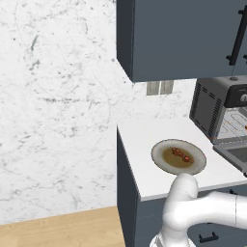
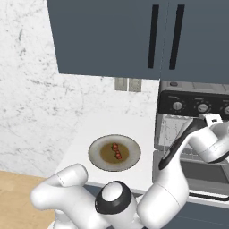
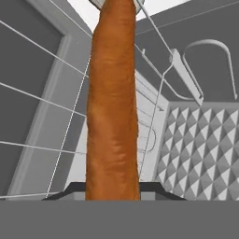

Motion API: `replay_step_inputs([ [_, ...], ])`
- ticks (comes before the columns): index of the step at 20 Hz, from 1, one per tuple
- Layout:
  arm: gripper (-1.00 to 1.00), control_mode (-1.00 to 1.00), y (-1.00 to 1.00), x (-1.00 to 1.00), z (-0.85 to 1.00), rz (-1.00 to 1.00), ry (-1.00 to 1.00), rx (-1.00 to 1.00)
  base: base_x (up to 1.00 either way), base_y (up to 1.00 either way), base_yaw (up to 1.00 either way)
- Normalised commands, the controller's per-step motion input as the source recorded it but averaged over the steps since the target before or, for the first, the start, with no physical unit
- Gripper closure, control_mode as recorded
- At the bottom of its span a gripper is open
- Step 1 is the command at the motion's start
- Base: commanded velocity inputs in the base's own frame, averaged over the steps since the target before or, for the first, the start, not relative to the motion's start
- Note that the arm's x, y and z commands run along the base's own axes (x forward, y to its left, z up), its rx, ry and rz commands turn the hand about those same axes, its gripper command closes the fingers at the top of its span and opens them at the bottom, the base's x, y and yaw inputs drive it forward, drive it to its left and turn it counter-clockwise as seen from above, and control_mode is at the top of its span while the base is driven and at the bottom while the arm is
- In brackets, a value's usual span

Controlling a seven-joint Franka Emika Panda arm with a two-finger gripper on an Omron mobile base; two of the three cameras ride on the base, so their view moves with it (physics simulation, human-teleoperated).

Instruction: Pick up the kebab skewer and baguette bread, and place them inside the toaster oven. Close the toaster oven door and start by setting the timer.

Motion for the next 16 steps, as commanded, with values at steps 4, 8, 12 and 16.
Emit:
replay_step_inputs([
  [4,1.0,-1.0,-0.01,0.0,0.0,0.0,0.0,0.0,0.0,0.0,0.0],
  [8,-1.0,-1.0,0.0,0.0,0.0,0.0,0.0,0.0,0.0,0.0,0.0],
  [12,-1.0,-1.0,0.0,0.0,0.0,0.0,0.0,0.0,0.0,0.0,0.0],
  [16,-1.0,-1.0,0.0,0.0,0.0,0.0,0.0,0.0,0.0,0.0,0.0],
])
